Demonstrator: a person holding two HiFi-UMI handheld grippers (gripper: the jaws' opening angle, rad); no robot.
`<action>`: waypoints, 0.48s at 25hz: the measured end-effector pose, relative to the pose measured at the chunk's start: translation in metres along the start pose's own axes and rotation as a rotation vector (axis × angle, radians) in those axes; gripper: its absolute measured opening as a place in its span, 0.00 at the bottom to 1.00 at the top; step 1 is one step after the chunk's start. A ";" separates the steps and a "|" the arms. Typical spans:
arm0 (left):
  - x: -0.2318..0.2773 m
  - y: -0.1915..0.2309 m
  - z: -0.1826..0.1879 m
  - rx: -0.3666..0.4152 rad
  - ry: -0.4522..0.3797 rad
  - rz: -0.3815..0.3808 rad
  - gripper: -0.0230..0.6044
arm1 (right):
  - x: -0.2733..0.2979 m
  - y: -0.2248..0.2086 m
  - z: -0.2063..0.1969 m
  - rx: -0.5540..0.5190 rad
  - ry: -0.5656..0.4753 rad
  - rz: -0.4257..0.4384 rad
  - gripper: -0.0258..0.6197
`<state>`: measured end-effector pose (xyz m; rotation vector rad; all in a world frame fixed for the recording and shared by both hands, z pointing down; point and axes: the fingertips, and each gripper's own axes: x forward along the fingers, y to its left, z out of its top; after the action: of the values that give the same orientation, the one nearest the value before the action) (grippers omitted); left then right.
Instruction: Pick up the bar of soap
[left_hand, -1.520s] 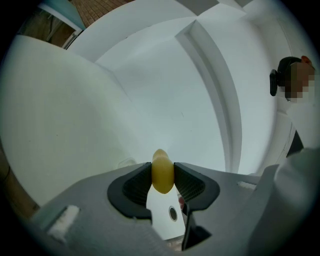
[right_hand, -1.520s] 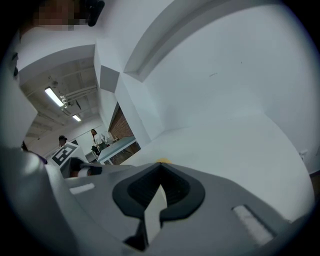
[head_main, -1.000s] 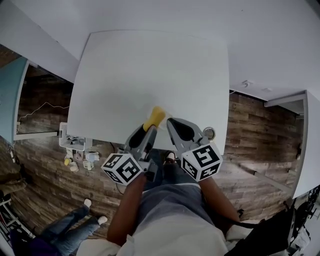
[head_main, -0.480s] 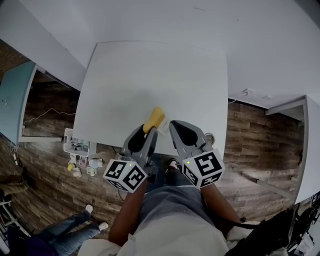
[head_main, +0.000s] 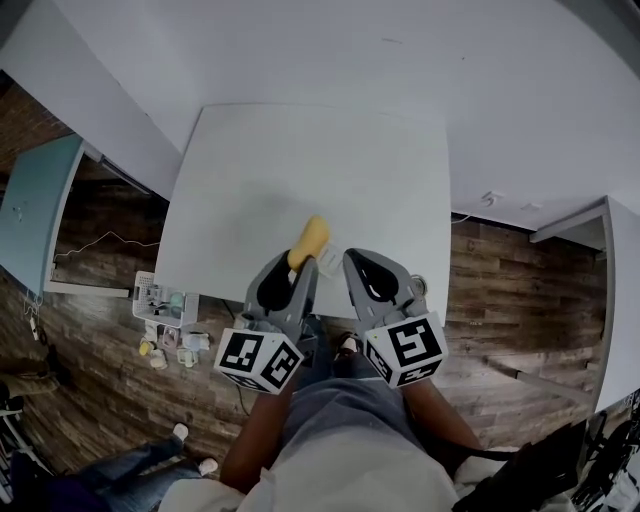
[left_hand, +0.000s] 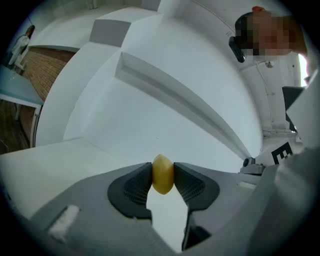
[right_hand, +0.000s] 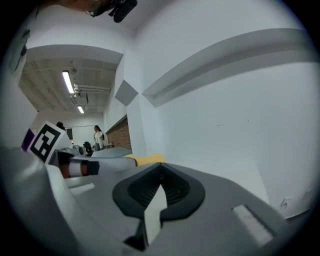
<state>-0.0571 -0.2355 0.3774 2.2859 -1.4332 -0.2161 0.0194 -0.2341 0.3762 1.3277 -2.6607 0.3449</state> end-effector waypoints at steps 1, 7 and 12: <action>-0.001 -0.003 0.002 0.015 -0.005 -0.004 0.26 | -0.002 0.001 0.003 -0.004 -0.008 -0.005 0.04; -0.011 -0.013 0.010 0.088 -0.016 -0.008 0.26 | -0.013 0.008 0.013 -0.017 -0.032 -0.023 0.04; -0.015 -0.016 0.010 0.082 -0.017 -0.018 0.26 | -0.016 0.014 0.015 -0.018 -0.031 -0.034 0.04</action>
<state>-0.0543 -0.2195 0.3600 2.3686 -1.4561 -0.1860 0.0173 -0.2169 0.3563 1.3832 -2.6564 0.2981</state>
